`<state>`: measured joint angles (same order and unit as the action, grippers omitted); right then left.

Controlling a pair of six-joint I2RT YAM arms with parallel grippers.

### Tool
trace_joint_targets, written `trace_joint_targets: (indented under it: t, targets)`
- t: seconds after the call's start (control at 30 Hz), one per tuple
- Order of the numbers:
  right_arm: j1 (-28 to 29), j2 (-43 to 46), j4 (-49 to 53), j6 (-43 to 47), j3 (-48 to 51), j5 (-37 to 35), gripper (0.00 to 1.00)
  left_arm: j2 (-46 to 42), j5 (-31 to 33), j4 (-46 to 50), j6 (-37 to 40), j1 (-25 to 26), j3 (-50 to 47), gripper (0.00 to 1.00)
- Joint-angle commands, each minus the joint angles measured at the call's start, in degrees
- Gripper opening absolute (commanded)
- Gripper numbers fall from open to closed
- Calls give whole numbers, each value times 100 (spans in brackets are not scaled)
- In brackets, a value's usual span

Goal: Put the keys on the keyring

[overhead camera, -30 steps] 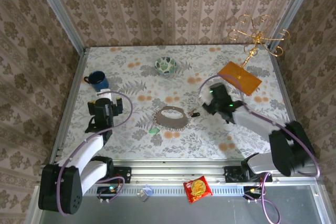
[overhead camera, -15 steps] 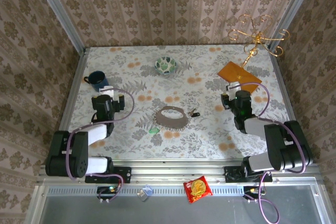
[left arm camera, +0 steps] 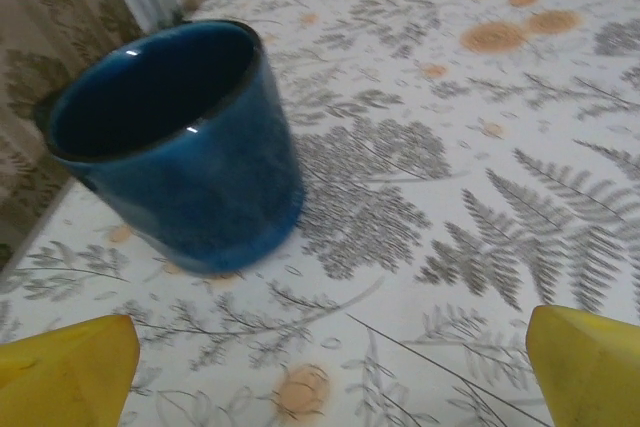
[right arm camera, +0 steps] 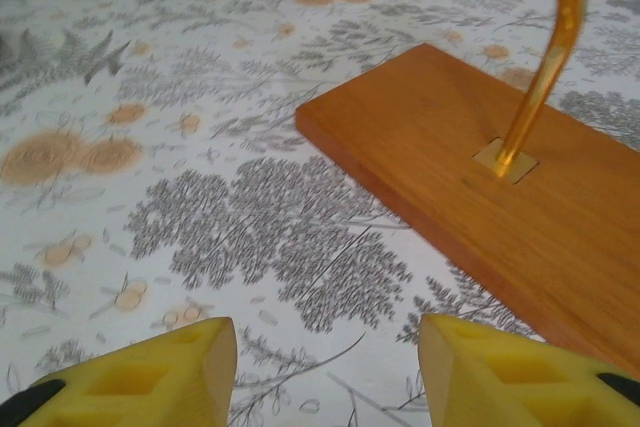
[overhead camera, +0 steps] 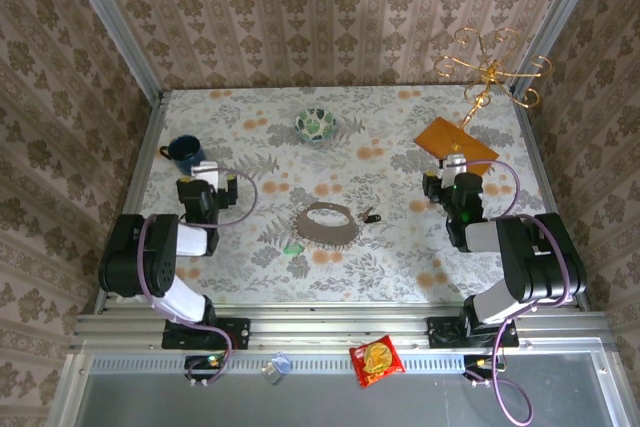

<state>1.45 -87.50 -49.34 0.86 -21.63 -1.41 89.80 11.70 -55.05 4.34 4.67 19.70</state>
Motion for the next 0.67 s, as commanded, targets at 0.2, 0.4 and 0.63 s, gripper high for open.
trace_joint_targets:
  t: [0.2,0.4,0.63]
  targets:
    - [-92,-33,120,-262,-213,-51,100,51,455,-783,166,218,-152,100]
    - [-93,-32,135,-260,-219,-39,100,-13,-101,-33,-35,-78,185,100]
    - [-93,-28,127,-262,-215,-35,100,-40,-480,115,-126,-263,224,100]
